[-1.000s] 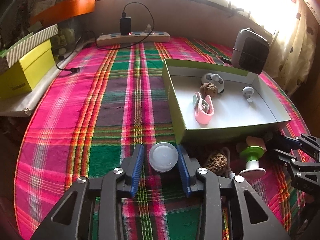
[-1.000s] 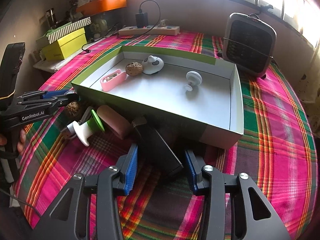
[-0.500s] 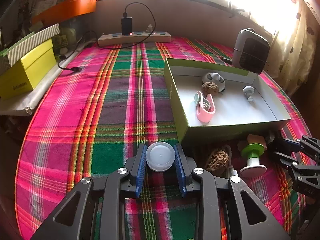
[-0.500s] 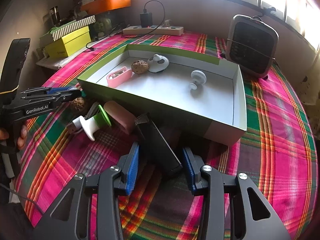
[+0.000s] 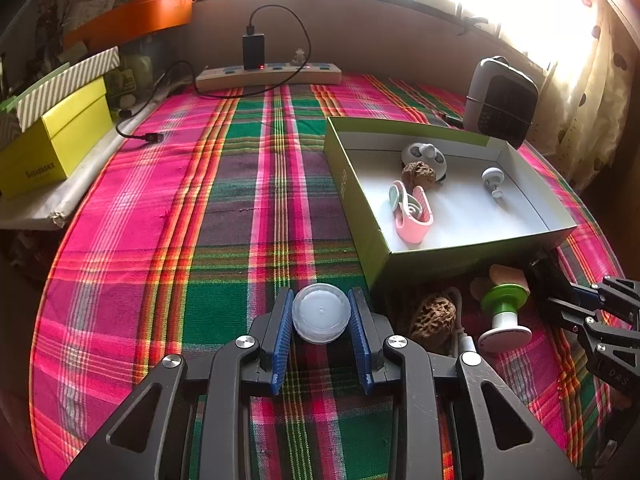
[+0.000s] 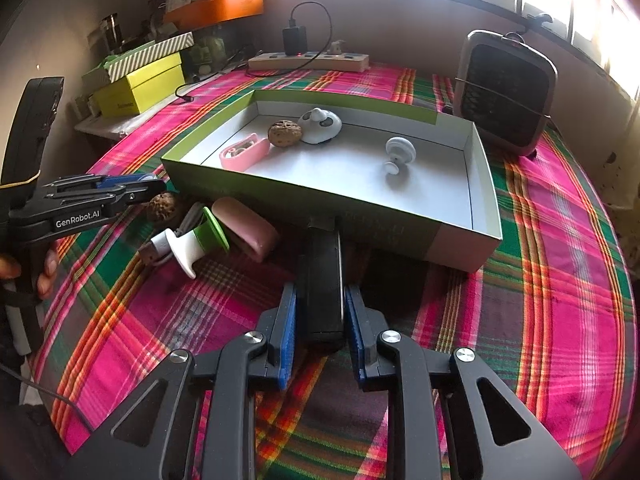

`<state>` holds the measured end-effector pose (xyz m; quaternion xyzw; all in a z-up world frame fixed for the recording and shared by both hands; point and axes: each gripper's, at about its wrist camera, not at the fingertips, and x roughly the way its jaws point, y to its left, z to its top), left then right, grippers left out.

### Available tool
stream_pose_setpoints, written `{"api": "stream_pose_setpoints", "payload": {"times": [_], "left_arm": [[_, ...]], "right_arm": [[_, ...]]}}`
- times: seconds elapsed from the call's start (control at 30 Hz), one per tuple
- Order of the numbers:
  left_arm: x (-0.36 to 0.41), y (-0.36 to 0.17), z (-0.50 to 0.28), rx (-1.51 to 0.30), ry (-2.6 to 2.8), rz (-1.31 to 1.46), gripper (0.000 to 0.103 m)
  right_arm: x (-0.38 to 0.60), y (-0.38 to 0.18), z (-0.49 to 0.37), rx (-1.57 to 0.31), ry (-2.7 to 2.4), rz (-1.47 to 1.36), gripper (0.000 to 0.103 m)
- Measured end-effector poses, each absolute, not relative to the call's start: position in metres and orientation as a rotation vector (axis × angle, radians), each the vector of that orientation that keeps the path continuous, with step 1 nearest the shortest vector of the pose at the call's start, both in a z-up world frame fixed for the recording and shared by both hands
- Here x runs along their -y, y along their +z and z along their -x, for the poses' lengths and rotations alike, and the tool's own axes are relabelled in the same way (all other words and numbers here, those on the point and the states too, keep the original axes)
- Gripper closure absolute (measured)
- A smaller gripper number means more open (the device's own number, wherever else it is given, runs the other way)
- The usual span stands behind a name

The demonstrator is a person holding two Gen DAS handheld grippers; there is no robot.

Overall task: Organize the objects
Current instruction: 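Carry white lid in left gripper and black block in right gripper into tray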

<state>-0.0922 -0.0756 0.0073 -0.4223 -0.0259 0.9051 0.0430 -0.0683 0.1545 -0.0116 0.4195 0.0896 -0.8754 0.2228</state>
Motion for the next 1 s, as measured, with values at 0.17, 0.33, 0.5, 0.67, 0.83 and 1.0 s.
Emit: {"api": "stream_pose_setpoints", "payload": {"times": [0.17, 0.33, 0.5, 0.67, 0.83, 1.0], "left_arm": [[0.075, 0.007, 0.092, 0.080, 2.768, 1.291, 0.078], [0.075, 0.007, 0.092, 0.078, 2.768, 1.292, 0.078], [0.075, 0.007, 0.091, 0.079, 2.766, 1.291, 0.078], [0.075, 0.008, 0.090, 0.083, 2.768, 1.280, 0.078], [0.074, 0.019, 0.084, 0.076, 2.777, 1.244, 0.078], [0.069, 0.032, 0.080, 0.055, 2.773, 1.205, 0.078]], "right_arm": [[-0.154, -0.012, 0.068, -0.248, -2.417, -1.159, 0.079], [-0.154, -0.012, 0.069, -0.244, -2.417, -1.159, 0.079], [-0.155, -0.012, 0.068, -0.239, -2.419, -1.159, 0.079], [-0.158, -0.011, 0.066, -0.215, -2.418, -1.155, 0.079], [-0.162, -0.005, 0.064, -0.196, -2.430, -1.142, 0.079], [-0.166, 0.004, 0.062, -0.175, -2.442, -1.118, 0.079]]}}
